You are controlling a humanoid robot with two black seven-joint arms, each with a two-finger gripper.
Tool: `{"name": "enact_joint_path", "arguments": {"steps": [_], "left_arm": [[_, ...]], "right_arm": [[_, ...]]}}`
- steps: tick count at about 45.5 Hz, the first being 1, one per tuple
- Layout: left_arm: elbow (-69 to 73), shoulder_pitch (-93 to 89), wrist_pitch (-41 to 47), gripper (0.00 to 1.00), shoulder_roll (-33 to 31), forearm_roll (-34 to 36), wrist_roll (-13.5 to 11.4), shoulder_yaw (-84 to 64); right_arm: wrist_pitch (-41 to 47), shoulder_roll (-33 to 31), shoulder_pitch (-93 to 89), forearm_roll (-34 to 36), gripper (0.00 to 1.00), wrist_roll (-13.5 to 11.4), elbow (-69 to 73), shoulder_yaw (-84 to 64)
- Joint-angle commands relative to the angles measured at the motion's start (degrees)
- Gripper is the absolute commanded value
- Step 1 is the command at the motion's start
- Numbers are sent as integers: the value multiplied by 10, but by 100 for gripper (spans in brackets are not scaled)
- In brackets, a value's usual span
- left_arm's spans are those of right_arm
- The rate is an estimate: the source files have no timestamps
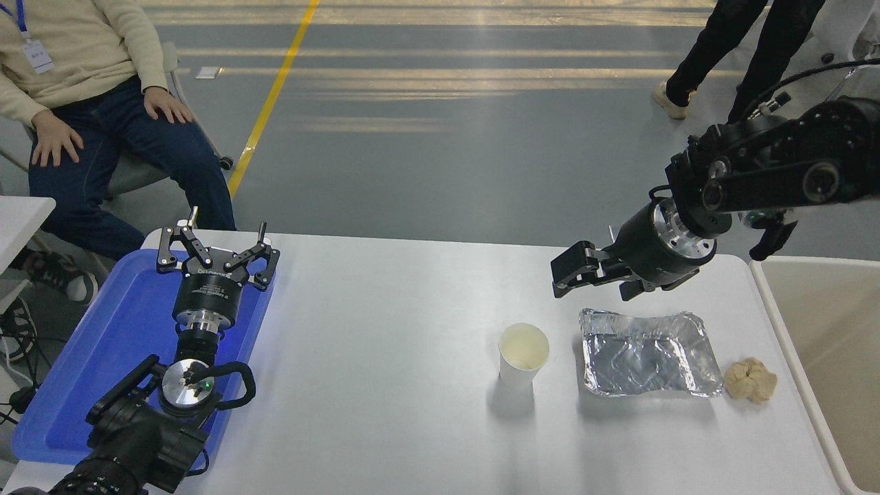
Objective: Pick up paper cup place in dustbin
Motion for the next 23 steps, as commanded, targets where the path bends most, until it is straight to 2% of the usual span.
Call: {"name": "enact_joint_path", "arguments": {"steps": [1,23], "left_arm": [[0,1,-1,100,1,0,0,0],[0,0,-1,100,0,-1,0,0]], "right_arm": [[24,8,49,3,100,-1,54,-77],[73,16,109,45,100,1,78,-78]]}}
